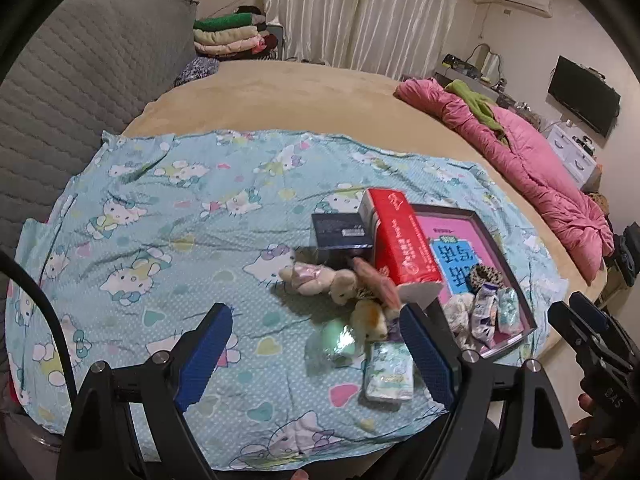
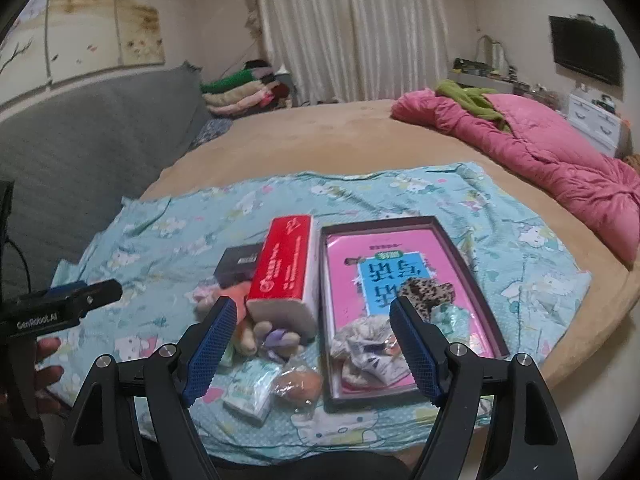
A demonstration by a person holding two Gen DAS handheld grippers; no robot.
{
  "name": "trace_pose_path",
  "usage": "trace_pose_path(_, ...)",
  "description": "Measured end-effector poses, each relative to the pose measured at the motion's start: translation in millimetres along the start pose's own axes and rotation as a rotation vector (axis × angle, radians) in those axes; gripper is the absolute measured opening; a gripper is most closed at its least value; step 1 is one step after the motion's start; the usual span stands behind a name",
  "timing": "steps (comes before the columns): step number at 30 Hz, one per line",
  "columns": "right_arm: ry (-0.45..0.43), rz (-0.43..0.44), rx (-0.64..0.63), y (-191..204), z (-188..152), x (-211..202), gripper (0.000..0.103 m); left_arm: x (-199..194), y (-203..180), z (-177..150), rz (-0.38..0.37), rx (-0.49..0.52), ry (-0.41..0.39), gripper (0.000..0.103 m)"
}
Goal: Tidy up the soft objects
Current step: 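Reach the left tool to the bagged green ball while the right tool reaches the bagged bun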
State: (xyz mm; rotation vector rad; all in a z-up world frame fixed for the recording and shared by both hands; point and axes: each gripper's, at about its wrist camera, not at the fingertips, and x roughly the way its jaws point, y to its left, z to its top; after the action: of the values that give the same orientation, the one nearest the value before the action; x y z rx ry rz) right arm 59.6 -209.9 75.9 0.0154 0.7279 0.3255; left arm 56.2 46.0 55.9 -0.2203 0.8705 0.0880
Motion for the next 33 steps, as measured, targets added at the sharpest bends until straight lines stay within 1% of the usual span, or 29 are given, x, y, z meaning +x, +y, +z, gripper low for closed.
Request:
trace_pose_path(6,0.047,0.018,-0.051,7.4,-9.9,11.8,0.080,15.1,6.0,-13.6,0.008,-0.001,0.039,0.085)
trace_pose_path(9,0.087,0.027,-0.087,9.1,-17.0,22.1,0.080,24.5,6.1,-19.0,0.007,-0.001,0.057,0.085)
trace_pose_path(14,0.168,0.022,-0.197,14.5,-33.2,41.9,0.080,43.1,4.4,-27.9,0.001,0.004,0.093,0.085)
trace_pose_path(18,0.222,0.004,-0.316,21.2,-48.3,56.4,0.080,57.4,3.2,-35.0,-0.008,0.007,0.122,0.085)
trace_pose_path(21,0.258,0.041,-0.331,20.2,-55.5,66.4,0.080,67.8,2.0,-40.2,-0.013,0.014,0.138,0.085)
trace_pose_path(24,0.291,0.038,-0.371,21.2,-59.1,77.0,0.080,79.0,1.6,-45.0,-0.024,0.019,0.159,0.085)
trace_pose_path(27,0.331,0.065,-0.406,24.2,-63.0,88.3,0.080,89.8,2.5,-49.4,-0.030,0.016,0.181,0.085)
trace_pose_path(31,0.381,0.045,-0.506,35.5,-72.4,104.6,0.080,104.2,3.3,-52.3,-0.040,0.016,0.208,0.085)
trace_pose_path(33,0.391,0.022,-0.535,38.7,-74.1,110.8,0.080,110.9,2.7,-53.0,-0.042,0.015,0.218,0.085)
